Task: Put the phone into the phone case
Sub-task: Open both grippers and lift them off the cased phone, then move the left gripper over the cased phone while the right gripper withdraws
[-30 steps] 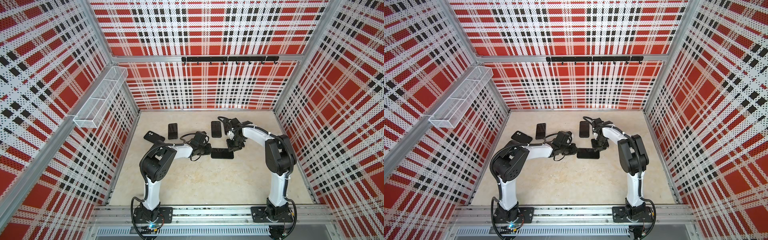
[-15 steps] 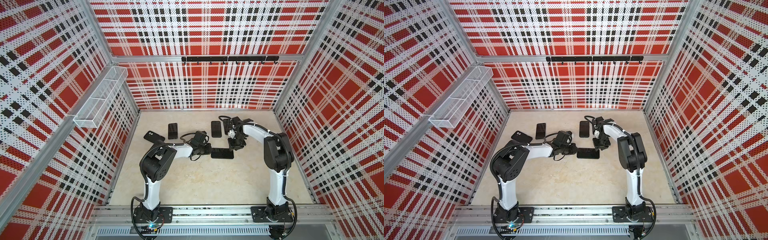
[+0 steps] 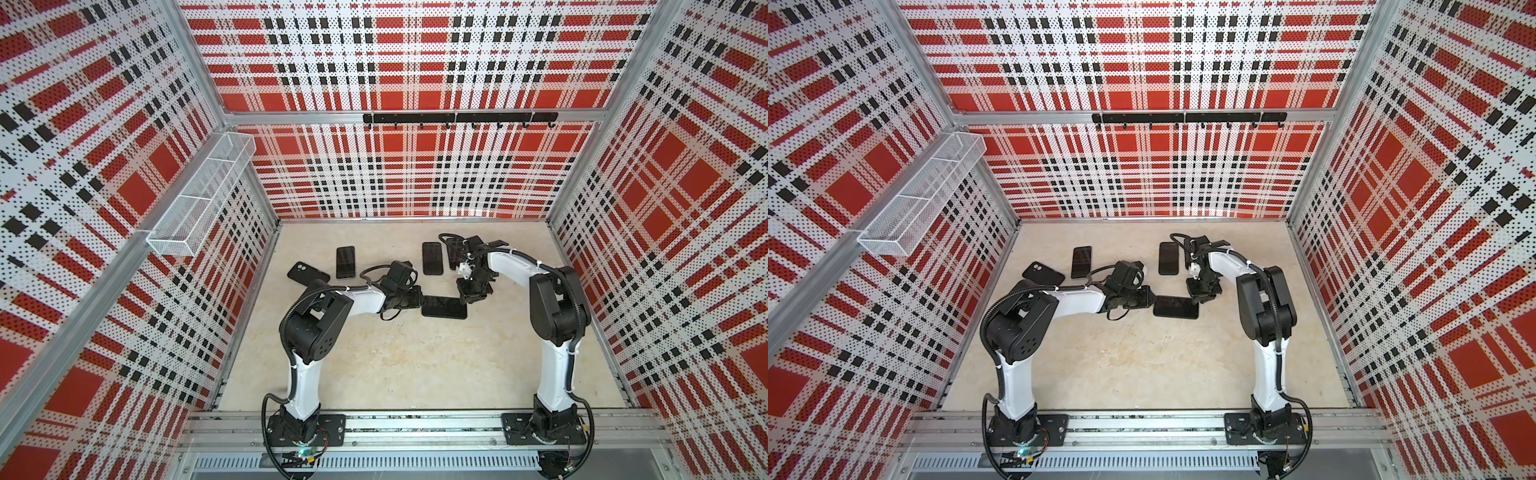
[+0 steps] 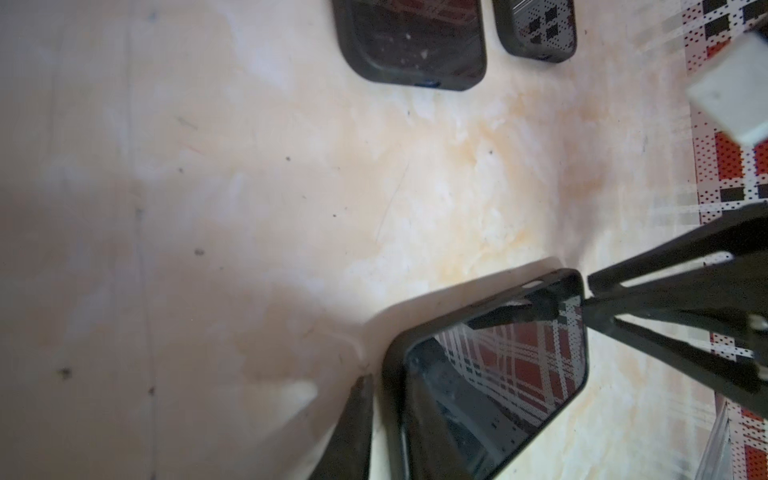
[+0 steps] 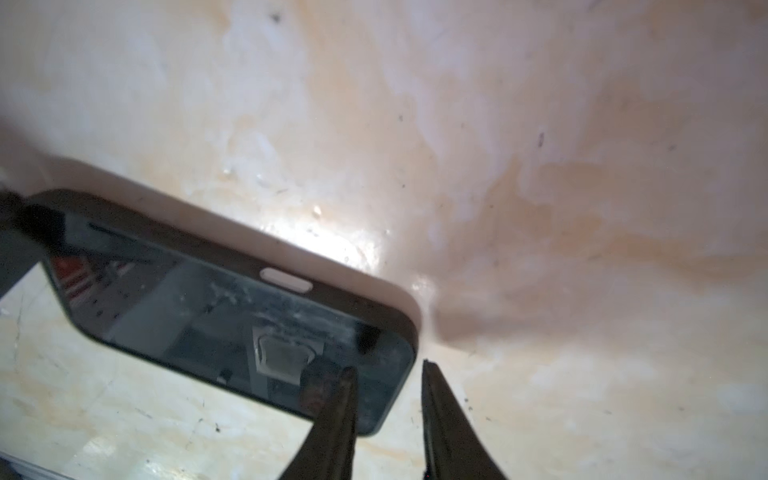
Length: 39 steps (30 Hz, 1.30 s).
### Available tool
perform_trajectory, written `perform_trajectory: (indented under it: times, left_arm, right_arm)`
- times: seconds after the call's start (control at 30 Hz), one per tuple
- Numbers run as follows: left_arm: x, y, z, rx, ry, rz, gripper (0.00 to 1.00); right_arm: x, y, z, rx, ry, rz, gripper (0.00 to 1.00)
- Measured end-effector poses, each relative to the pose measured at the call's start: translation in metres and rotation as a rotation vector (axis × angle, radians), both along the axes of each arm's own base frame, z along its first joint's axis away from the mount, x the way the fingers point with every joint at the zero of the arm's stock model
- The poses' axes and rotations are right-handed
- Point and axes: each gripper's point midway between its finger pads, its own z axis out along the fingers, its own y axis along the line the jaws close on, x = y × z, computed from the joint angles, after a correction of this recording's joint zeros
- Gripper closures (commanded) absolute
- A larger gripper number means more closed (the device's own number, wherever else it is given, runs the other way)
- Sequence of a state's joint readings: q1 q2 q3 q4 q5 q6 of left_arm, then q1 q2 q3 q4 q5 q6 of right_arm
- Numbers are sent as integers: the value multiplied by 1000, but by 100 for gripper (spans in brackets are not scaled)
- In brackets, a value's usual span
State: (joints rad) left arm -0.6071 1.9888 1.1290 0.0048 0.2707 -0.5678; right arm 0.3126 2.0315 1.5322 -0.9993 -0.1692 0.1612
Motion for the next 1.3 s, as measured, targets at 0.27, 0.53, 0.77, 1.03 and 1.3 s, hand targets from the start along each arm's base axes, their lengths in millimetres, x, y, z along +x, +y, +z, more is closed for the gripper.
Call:
perform_trajectory:
  times: [0.27, 0.53, 0.77, 1.03, 1.3]
  left_arm:
    - [-8, 12, 30, 4, -52, 15, 50]
    - [-50, 23, 51, -22, -62, 24, 39]
    - [-65, 24, 59, -42, -55, 36, 33]
    - [-64, 30, 58, -20, -49, 60, 25]
    - [-65, 39, 51, 20, -35, 82, 16]
  right_arm:
    - [35, 2, 25, 1, -114, 21, 78]
    - [45, 6, -12, -16, -61, 57, 84]
    - [28, 5, -21, 1, -41, 75, 85]
    - [-21, 18, -23, 72, 2, 101, 85]
    - [-66, 70, -8, 231, 25, 187, 84]
